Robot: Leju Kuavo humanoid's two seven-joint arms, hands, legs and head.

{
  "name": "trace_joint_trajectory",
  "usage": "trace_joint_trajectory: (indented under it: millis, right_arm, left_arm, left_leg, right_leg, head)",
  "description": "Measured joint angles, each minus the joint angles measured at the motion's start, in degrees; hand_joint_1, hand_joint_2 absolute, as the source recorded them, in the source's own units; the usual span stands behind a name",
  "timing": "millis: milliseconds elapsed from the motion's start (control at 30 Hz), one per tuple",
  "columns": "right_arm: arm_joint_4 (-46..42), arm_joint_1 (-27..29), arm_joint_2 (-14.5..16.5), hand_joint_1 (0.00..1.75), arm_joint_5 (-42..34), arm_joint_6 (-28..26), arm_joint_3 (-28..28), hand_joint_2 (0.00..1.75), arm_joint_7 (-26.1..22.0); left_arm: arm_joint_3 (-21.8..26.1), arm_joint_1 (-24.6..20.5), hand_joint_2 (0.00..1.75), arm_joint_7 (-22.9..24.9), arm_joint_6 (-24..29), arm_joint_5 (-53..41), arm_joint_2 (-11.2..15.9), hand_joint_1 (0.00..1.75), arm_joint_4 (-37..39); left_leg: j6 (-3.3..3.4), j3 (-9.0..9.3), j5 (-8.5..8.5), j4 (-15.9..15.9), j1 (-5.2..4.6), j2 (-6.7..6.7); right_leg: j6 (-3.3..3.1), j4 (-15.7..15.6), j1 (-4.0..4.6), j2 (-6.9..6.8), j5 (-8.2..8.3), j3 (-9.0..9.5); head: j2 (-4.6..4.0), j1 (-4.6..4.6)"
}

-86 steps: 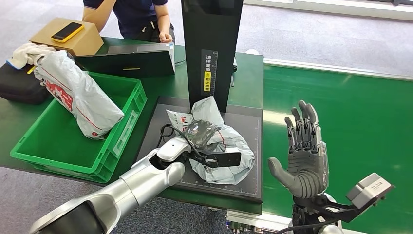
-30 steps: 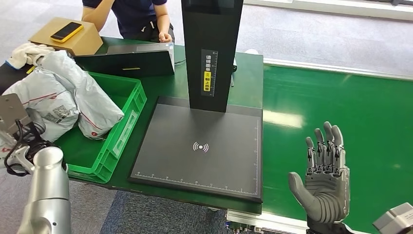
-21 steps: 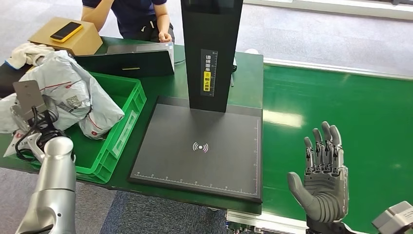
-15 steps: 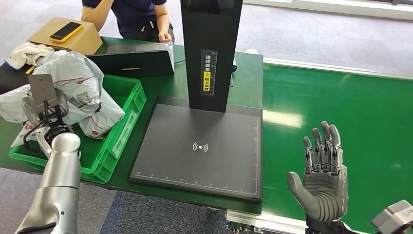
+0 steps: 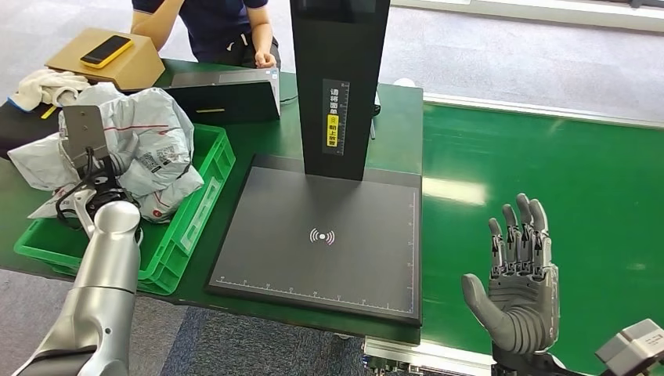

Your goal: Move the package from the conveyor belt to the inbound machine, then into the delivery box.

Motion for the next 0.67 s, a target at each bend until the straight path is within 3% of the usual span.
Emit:
trace_joint_trajectory:
  millis: [133, 233, 533, 667]
  right_arm:
    - [0.0, 0.1, 0.0, 0.0, 0.0, -0.1, -0.1, 1.75, -0.1]
    - [0.0, 0.9, 0.0, 0.0, 0.1, -0.2, -0.6, 1.75, -0.3]
    - [-2.7, 6.5, 0.3, 0.0, 2.0, -3.0, -2.0, 1.75, -0.4]
    - [-4.0, 8.3, 0.7, 0.0, 3.6, -4.5, -1.7, 0.0, 0.1]
  left_arm:
    - [-1.1, 1.2, 1.75, -0.5, 0.0, 2.5, -0.4, 0.0, -2.4]
    - [-2.7, 4.6, 1.75, -2.2, 0.5, 5.6, -0.8, 0.0, -9.4]
    - [-13.0, 27.2, 1.75, -9.8, 4.3, 12.1, -2.2, 0.0, -49.1]
    - [-17.3, 34.6, 1.75, -9.9, 1.6, 15.3, -2.5, 0.0, -59.2]
  left_leg:
    - [0.0, 0.0, 0.0, 0.0, 0.0, 0.01]
    - [0.0, -0.01, -0.01, 0.0, 0.0, 0.03]
    - [-0.02, -0.01, -0.26, 0.0, -0.03, 0.08]
    - [-0.02, 0.05, -0.28, 0.0, -0.02, 0.06]
  right_leg:
    - [0.0, 0.0, 0.0, 0.02, 0.0, 0.0]
    - [0.0, 0.0, -0.01, 0.04, 0.0, -0.01]
    - [0.01, -0.1, -0.04, 0.12, -0.13, -0.04]
    - [0.03, -0.1, -0.02, 0.1, -0.16, 0.0]
  head:
    - [-0.01, -0.01]
    - [0.0, -0.01]
    - [0.0, 0.0]
    - [-0.01, -0.01]
